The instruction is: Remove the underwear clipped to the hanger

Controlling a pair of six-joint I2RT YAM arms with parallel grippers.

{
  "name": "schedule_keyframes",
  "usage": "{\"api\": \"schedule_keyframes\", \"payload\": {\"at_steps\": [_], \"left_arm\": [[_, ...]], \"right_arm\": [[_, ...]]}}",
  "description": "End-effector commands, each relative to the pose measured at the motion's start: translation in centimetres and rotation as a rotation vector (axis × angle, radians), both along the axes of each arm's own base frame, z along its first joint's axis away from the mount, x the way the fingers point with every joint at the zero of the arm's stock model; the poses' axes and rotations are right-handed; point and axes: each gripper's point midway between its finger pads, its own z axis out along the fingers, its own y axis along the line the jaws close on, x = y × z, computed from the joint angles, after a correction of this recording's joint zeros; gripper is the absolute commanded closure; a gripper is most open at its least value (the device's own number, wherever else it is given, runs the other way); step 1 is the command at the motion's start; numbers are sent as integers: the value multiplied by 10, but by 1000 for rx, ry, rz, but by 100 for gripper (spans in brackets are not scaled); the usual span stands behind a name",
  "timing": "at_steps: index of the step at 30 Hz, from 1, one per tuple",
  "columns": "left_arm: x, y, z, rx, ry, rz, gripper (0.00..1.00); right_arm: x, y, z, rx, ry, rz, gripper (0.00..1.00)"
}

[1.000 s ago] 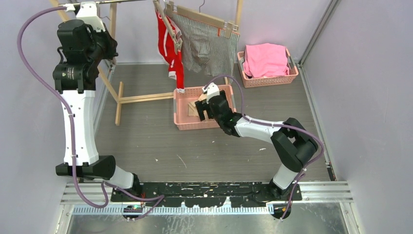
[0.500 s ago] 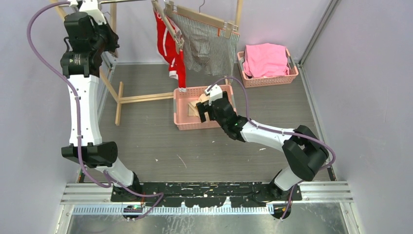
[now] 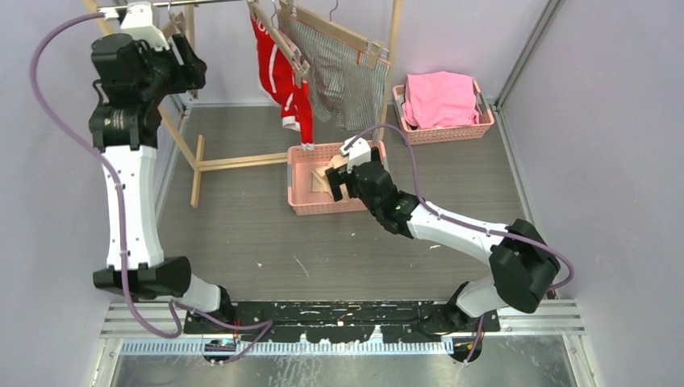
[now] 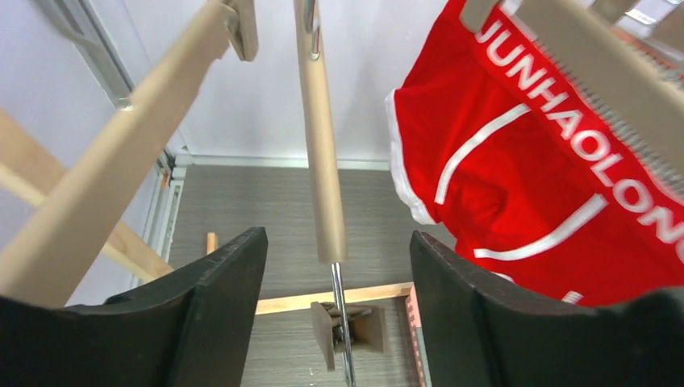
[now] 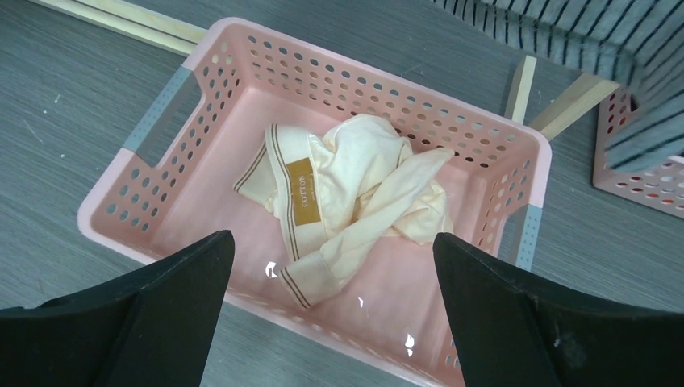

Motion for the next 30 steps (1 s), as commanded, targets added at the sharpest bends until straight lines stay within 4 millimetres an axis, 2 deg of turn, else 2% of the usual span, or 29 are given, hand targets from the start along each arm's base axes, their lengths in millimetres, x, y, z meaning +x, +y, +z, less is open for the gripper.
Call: {"api": "schedule_keyframes", "payload": {"at_steps": [1, 3, 5, 6, 9, 11, 12, 14, 15, 16, 19, 20, 24, 26, 30], "left_arm": [[-57, -2, 63, 43, -170, -5, 31], [-74, -3, 68, 52, -182, -7, 33], [-88, -7, 69, 58, -194, -25, 53], [-97, -8, 71, 62, -204, -32, 58], [-122, -18, 81, 68, -252, -77, 58], [-131, -36, 87, 45, -282, -173, 59], [-133, -45, 89, 27, -282, -221, 62], [-132, -61, 91, -9, -273, -314, 64], [-129, -68, 91, -28, -263, -351, 65], [-127, -73, 90, -42, -254, -382, 66], [-123, -86, 89, -48, -248, -423, 66], [-114, -90, 84, -48, -228, -429, 66], [-102, -111, 81, -42, -215, -477, 64], [-95, -117, 78, -51, -201, -492, 63], [-83, -125, 80, -88, -200, -516, 61]], "right_arm": [[-10, 5, 72, 59, -119, 10, 0], [-17, 5, 84, 59, -141, 11, 0], [-23, 4, 93, 54, -158, 5, 0], [-25, 4, 96, 50, -164, 1, 0], [-33, 1, 108, 56, -189, -5, 0], [-37, 2, 119, 76, -207, 3, 3], [-39, 5, 123, 81, -213, 16, 17], [-42, 9, 135, 98, -233, 32, 71], [-41, 10, 140, 103, -246, 22, 92], [-41, 11, 145, 103, -259, 15, 98], [-37, 18, 162, 92, -288, 16, 99], [-36, 21, 166, 87, -296, 21, 99], [-30, 34, 186, 83, -345, 26, 99], [-22, 37, 194, 68, -383, 0, 99], [0, 44, 197, 0, -446, -76, 99]]}}
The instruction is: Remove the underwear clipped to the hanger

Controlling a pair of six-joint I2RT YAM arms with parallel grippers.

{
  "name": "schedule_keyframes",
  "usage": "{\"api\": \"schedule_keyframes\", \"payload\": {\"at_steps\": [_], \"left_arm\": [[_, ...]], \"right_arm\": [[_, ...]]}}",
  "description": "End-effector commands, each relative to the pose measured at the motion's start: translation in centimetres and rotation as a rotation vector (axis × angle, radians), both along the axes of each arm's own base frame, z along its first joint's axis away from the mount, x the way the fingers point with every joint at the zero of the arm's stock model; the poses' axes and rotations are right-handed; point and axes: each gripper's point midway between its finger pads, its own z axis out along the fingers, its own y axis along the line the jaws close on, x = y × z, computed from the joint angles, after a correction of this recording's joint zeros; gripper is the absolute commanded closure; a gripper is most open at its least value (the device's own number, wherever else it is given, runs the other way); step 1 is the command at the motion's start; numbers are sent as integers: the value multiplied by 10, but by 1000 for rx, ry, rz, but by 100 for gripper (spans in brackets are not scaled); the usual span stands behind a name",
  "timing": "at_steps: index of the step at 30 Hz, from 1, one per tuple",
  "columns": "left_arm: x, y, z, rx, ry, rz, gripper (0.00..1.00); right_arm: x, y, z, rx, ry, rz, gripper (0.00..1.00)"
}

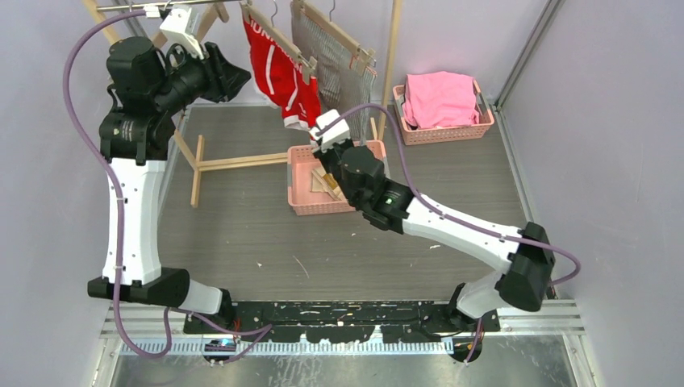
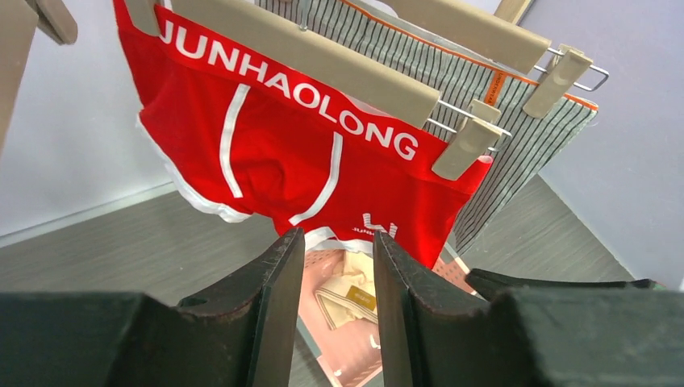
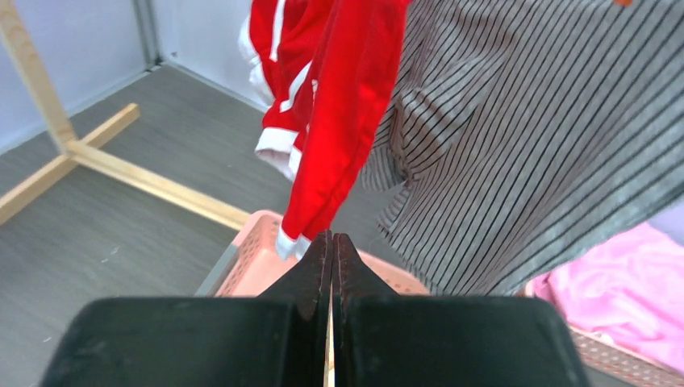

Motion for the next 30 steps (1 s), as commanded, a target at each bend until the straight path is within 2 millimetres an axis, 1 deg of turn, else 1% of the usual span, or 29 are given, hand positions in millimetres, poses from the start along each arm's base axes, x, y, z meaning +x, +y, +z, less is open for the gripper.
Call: {"api": "schedule_keyframes", "payload": {"at_steps": [1, 3, 6, 9, 11, 15, 17, 20, 23, 26, 30], "left_arm": [[-12, -8, 42, -52, -114, -42, 61], [-12, -11, 42, -61, -111, -56, 61], [-12, -14, 40, -65, -103, -72, 59], [-10, -14, 34, -61, -90, -71, 57], [-7, -10, 30, -59, -82, -39, 57], [-1, 0, 29, -74, -93, 31, 53], [1, 1, 28, -82, -91, 43, 50], [4, -1, 25, -83, -67, 36, 49], [9, -2, 18, -94, -40, 37, 50], [9, -9, 17, -96, -30, 0, 51], [11, -11, 18, -107, -28, -6, 51]], "right_arm": [[24, 2, 28, -24, -125, -120, 99], [34, 4, 25, -58, -148, -169, 99], [46, 0, 22, -65, -165, -236, 99], [49, -2, 22, -45, -174, -254, 99], [50, -1, 22, -38, -171, -238, 99], [50, 12, 23, -40, -178, -165, 99], [51, 18, 24, -52, -192, -143, 99], [54, 28, 30, -61, -212, -117, 99], [51, 42, 31, -62, -206, -41, 99], [40, 56, 32, -40, -195, 67, 99], [25, 65, 27, -20, -167, 170, 99]]}}
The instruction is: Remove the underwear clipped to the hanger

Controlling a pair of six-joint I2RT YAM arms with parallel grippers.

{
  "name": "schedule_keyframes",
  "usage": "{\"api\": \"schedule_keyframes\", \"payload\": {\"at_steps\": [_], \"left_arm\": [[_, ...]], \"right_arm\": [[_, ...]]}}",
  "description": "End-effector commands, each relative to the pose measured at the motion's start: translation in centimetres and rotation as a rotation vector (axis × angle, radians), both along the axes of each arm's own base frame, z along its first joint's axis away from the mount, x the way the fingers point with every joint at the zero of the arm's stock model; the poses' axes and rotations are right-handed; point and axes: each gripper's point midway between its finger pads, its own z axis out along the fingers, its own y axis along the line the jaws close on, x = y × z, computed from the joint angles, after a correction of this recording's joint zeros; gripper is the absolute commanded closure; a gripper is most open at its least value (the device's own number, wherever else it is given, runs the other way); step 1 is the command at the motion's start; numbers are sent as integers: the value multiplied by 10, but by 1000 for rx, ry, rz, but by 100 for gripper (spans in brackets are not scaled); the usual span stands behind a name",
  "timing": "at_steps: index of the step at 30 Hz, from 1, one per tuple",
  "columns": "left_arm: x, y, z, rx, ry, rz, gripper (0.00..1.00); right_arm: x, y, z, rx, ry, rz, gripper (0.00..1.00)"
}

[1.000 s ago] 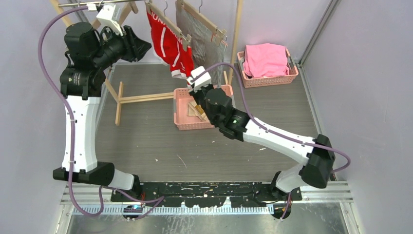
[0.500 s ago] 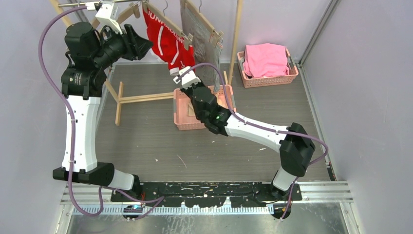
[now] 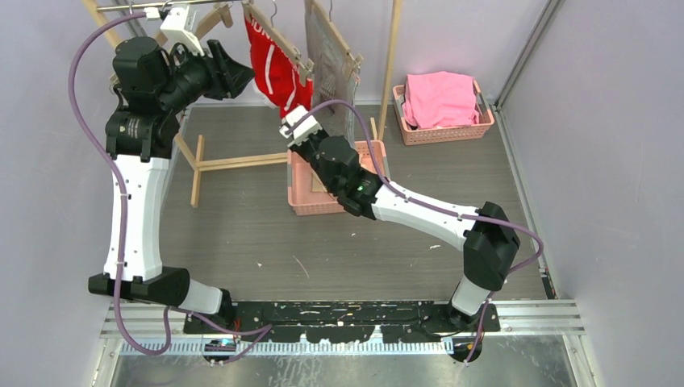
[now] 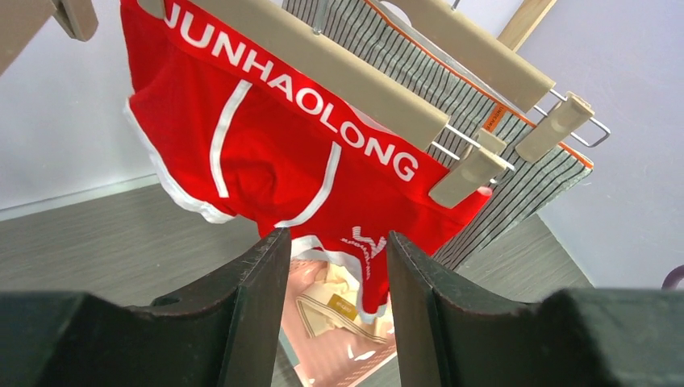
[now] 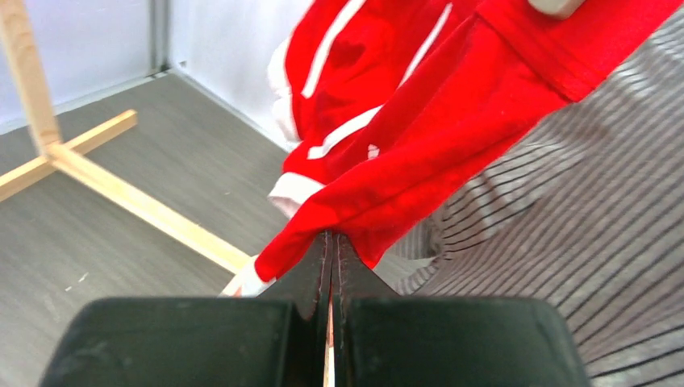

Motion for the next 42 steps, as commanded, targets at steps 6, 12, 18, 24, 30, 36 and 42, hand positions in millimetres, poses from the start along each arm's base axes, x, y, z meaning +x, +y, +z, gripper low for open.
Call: {"api": "schedule_keyframes", "payload": {"at_steps": [6, 12, 18, 24, 30, 36, 42], "left_arm": [[3, -7, 43, -60, -109, -18, 49], [20, -9, 54, -90, -102, -9, 50], [37, -13, 54, -50, -56, 34, 55], [43, -18, 36, 10, -12, 66, 56], [45, -17, 25, 47, 10, 72, 53], [56, -12, 13, 96, 13, 102, 52], [62, -13, 11, 133, -11, 91, 61]], "right_arm": [[-40, 14, 20, 74, 9, 197, 99], [-46, 9, 10, 70, 25, 176, 90], [-54, 8, -1, 48, 27, 152, 71], [-56, 8, -10, 26, 31, 144, 70], [-60, 6, -22, 7, 43, 142, 70], [-64, 1, -24, 13, 43, 142, 70], [-67, 2, -24, 17, 41, 150, 70]]}}
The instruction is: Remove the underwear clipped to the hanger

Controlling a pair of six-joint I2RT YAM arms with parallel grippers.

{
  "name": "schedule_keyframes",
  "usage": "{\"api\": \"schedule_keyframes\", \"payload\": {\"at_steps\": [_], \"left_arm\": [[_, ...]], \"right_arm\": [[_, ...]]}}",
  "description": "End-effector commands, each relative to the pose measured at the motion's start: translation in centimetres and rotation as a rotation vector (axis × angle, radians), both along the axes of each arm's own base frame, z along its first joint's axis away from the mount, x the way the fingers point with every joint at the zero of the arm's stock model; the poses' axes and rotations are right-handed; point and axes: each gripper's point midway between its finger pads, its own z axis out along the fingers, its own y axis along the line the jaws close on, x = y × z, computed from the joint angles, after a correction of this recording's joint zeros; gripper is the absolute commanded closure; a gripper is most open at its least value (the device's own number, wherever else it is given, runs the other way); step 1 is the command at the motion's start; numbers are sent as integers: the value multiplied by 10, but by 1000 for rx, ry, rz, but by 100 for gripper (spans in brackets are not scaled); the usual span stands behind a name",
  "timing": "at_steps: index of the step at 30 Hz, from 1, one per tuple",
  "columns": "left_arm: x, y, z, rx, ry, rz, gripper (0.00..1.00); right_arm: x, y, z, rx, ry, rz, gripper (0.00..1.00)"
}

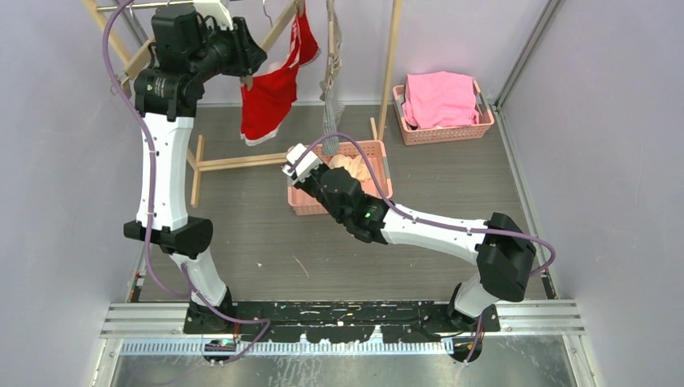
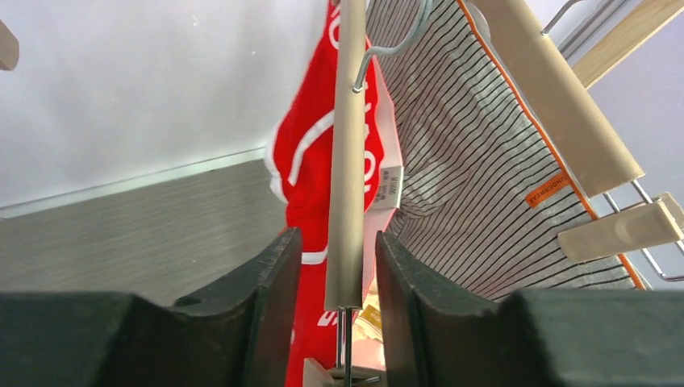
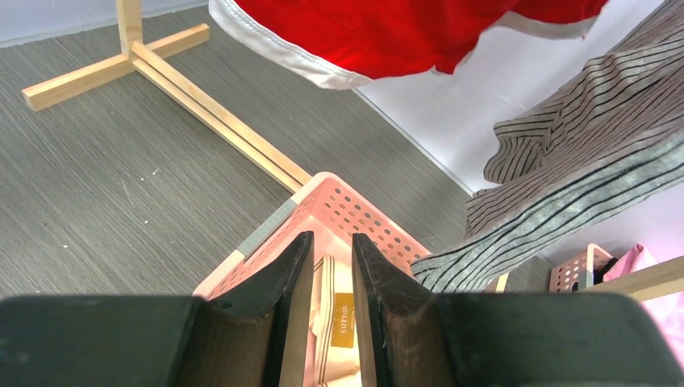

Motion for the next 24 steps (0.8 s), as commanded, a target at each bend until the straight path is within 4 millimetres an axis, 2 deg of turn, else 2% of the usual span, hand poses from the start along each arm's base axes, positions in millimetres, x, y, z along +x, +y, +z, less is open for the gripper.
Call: {"api": "schedule_keyframes", "payload": {"at_steps": [1, 5, 10, 14, 15, 21, 24], "left_arm": [[-4, 3, 23, 42, -104, -4, 65], [-6, 3, 29, 81, -153, 13, 83], [-12, 2, 42, 93, -219, 19, 99], [-16, 0, 54, 81, -259, 11, 100], [-19, 2, 60, 74, -288, 21, 100], [-32, 18, 96, 58, -423, 95, 100], [-34, 22, 107, 60, -443, 113, 100]], "right_arm": [[-6, -6, 43, 115, -66, -6, 70], [-6, -5, 39, 112, -62, -7, 70], [-7, -4, 35, 112, -56, 1, 70], [-10, -5, 34, 116, -52, 4, 71], [-12, -8, 33, 118, -51, 5, 74], [-14, -15, 26, 118, -46, -6, 74], [-13, -15, 21, 102, -41, -11, 74]]}}
